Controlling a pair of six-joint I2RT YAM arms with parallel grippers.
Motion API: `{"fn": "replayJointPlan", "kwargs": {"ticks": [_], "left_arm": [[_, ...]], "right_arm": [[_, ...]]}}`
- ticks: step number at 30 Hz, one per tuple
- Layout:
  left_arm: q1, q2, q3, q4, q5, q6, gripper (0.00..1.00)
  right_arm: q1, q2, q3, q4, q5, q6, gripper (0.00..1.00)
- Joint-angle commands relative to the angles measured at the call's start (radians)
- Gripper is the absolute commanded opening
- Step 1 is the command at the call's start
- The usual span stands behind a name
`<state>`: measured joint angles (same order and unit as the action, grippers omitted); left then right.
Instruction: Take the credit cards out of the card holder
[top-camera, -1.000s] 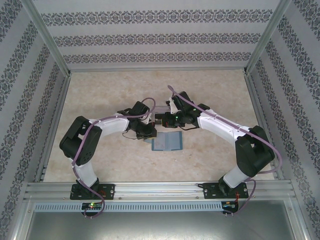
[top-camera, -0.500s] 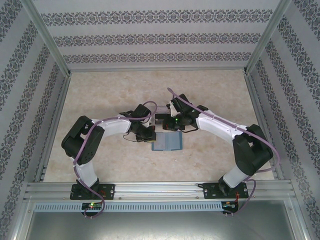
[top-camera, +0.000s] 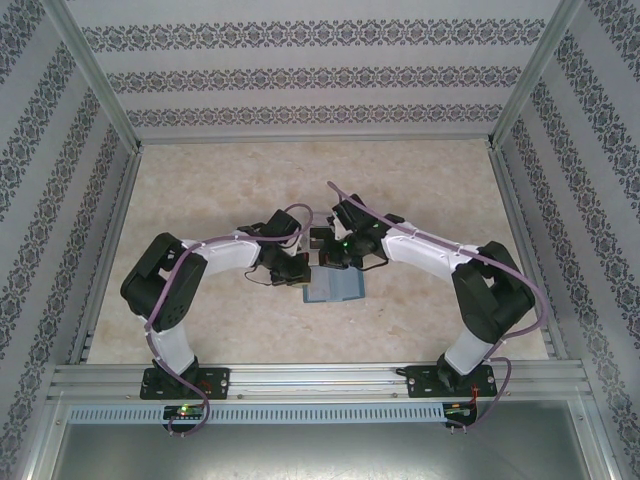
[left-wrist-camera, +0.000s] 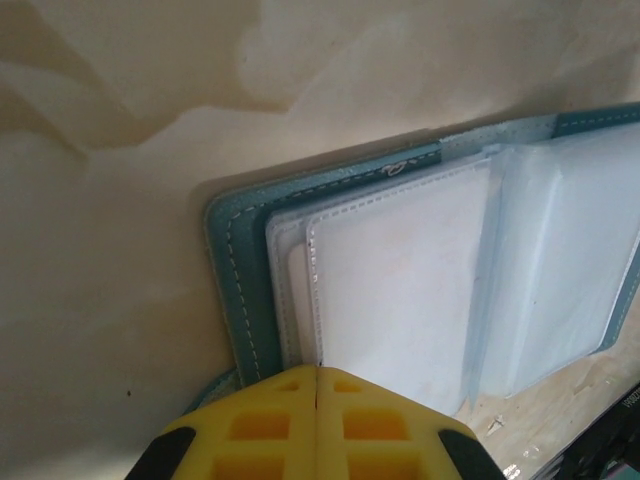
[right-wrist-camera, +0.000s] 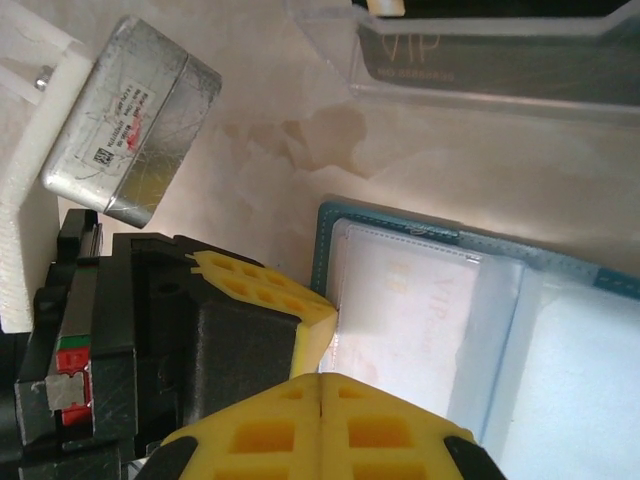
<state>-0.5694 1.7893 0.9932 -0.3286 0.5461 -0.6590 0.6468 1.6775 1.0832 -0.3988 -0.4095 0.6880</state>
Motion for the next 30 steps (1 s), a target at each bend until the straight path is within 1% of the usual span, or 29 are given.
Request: {"fn": "replayJointPlan", "kwargs": {"ticks": [1, 10, 16, 21, 30], "left_arm": [[-0.010, -0.029, -0.049, -0.011, 0.014, -0.007, 0.00], [-0.009, -0.052, -0.068, 0.008, -0.003, -0.013, 0.00], [-0.008, -0.083, -0.060, 0.006, -0.019, -0.011, 0.00], [-0.007, -0.073, -0.060, 0.004, -0.019, -0.011, 0.00], [-0.007, -0.045, -0.060, -0.010, -0.022, -0.004, 0.00]], "right_arm": [[0.022, 0.027, -0.004, 0.011, -0.017, 0.039, 0.05], [0.059, 0.089, 0.000, 0.038, -0.037, 0.079, 0.05], [0.062, 0.126, 0.009, 0.045, -0.065, 0.081, 0.05], [0.070, 0.162, 0.026, 0.045, -0.096, 0.076, 0.05], [0.072, 0.206, 0.034, 0.042, -0.105, 0.070, 0.05]]}}
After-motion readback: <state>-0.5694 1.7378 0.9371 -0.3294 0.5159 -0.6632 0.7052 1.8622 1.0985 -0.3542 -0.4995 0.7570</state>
